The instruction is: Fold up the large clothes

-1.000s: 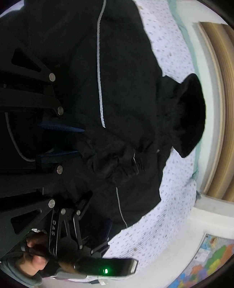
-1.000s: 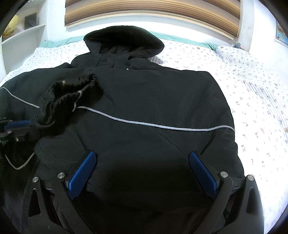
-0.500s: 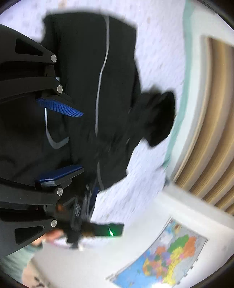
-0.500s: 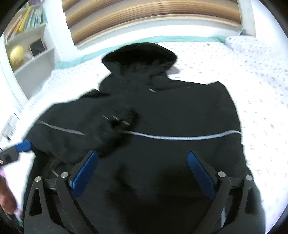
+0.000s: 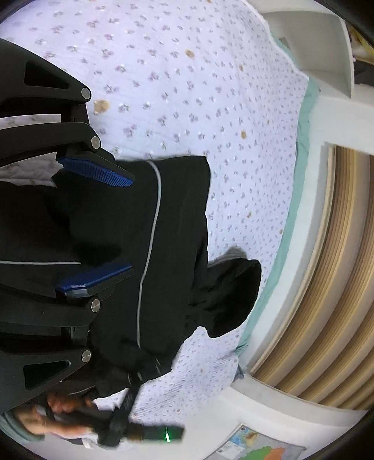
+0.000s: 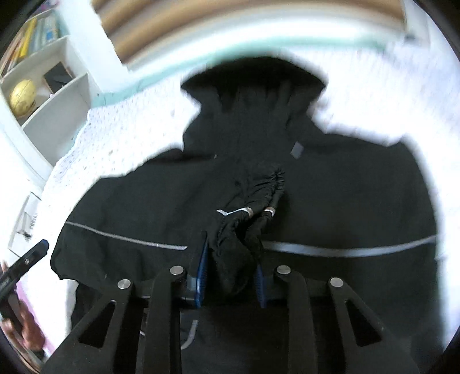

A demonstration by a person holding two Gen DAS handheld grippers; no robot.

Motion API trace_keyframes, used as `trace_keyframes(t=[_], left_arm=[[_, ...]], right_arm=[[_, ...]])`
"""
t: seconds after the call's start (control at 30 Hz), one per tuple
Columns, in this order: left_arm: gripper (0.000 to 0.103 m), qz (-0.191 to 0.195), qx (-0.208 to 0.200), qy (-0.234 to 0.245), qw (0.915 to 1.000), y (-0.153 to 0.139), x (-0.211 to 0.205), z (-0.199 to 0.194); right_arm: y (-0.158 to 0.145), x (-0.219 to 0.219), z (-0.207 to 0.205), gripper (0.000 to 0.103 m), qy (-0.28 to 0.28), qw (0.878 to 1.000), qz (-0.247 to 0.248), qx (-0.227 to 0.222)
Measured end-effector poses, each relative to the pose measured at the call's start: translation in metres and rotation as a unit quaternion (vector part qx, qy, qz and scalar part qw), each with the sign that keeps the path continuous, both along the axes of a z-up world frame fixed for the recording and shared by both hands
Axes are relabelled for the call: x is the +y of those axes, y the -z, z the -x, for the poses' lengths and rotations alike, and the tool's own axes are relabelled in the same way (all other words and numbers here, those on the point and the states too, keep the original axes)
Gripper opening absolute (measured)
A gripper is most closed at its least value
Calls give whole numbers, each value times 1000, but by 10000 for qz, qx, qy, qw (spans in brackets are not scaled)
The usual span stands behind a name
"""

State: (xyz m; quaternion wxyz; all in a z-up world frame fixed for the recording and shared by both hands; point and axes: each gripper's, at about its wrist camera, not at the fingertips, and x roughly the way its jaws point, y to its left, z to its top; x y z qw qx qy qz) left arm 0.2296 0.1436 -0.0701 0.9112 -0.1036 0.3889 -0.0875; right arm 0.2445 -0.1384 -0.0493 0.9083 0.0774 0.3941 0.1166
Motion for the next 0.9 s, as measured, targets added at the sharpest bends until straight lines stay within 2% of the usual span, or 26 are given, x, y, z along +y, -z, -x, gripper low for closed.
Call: trace_keyframes(t=[0.1,0.2,0.3,0.37,0.43,0.47,0.53,0.63,0.7,0.73,0.77,0.8,0.83,0.87,0.9], left_arm=[[57,-10,73,196,9998,5,-20,-13],[57,45,291,430,9986,23,-48,-28],[57,4,647,645,9958,55,-73,-42],[57,-241,829,655,9941,76,-84,-47],[57,-498,820,690,9930,88,-91,-47],[57,-498,795,706,9931,87,-91,-45],[57,-381,810,720,9934,88,-87,-46],[57,-330,697,714,9945,84,-85,-41],[57,-317,598,720,9951,74,-84,-35],[57,42,442,801,9958,61,-80,-28],[57,388,321,891,9947,51,-76,-25],[58,817,157,1016,9913,41,-73,-21],[59,1056,-25,1079,9885,27,-72,-19],[64,885,-158,989,9910,16,-76,-21],[70,654,-194,919,9934,12,-81,-23]], right_arm=[[-28,-31,11,31,267,9981,426,-348],[-32,-71,15,31,693,9940,737,-408],[-7,-105,9,31,972,9932,640,-52],[26,-115,-4,31,1014,9920,689,313],[55,-117,-11,31,1007,9903,763,576],[68,-118,-13,31,993,9899,806,605],[77,-114,-12,30,986,9898,927,446],[74,-108,-13,36,974,9878,1107,492],[61,-109,-8,45,1000,9873,1153,444],[46,-109,0,49,1046,9878,1133,212],[37,-107,3,63,1065,9882,1098,21],[21,-104,12,80,1064,9887,1009,-307],[5,-98,17,89,1043,9883,944,-582],[-6,-89,19,96,986,9877,956,-745],[-13,-80,17,96,893,9876,1025,-785]])
